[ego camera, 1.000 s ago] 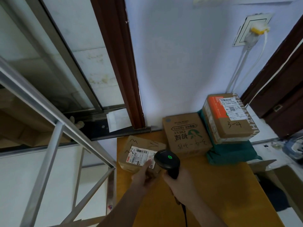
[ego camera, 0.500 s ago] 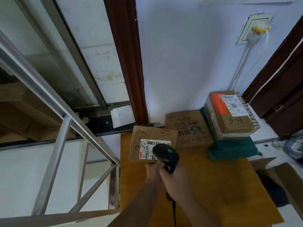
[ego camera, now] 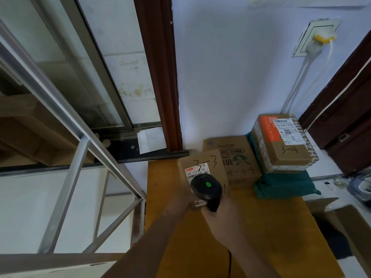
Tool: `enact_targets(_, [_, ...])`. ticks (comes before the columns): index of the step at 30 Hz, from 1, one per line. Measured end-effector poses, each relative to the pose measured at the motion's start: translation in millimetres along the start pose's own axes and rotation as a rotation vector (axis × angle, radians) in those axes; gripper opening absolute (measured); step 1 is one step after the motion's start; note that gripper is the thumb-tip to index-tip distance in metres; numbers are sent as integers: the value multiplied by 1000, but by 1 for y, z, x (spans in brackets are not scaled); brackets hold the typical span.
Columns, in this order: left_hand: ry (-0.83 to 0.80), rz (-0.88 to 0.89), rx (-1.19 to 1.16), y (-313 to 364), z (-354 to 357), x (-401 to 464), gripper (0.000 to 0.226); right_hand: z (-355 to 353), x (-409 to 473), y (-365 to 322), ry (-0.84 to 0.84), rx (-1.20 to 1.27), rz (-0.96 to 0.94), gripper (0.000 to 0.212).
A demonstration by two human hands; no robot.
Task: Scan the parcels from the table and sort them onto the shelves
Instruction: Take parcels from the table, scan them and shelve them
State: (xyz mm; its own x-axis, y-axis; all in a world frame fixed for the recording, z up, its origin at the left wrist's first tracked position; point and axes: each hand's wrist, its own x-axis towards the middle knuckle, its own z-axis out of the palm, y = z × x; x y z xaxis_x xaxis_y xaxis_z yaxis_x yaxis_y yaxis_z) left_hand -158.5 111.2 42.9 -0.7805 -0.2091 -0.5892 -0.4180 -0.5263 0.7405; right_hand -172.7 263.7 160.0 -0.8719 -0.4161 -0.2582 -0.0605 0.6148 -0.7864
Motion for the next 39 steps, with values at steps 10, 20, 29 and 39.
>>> enact_targets(10, [11, 12, 86, 8, -3, -3, 85, -1, 1, 4, -20, 46, -16, 34])
enact_targets(20, [18, 29, 79, 7, -2, -5, 73, 0, 1, 9, 6, 96, -22, 27])
enact_targets(29, [3, 16, 122, -4, -21, -1, 103, 9, -10, 4, 7, 120, 17, 21])
enact_targets(39, [-49, -24, 129, -4, -57, 8, 91, 39, -32, -11, 61, 183, 136, 16])
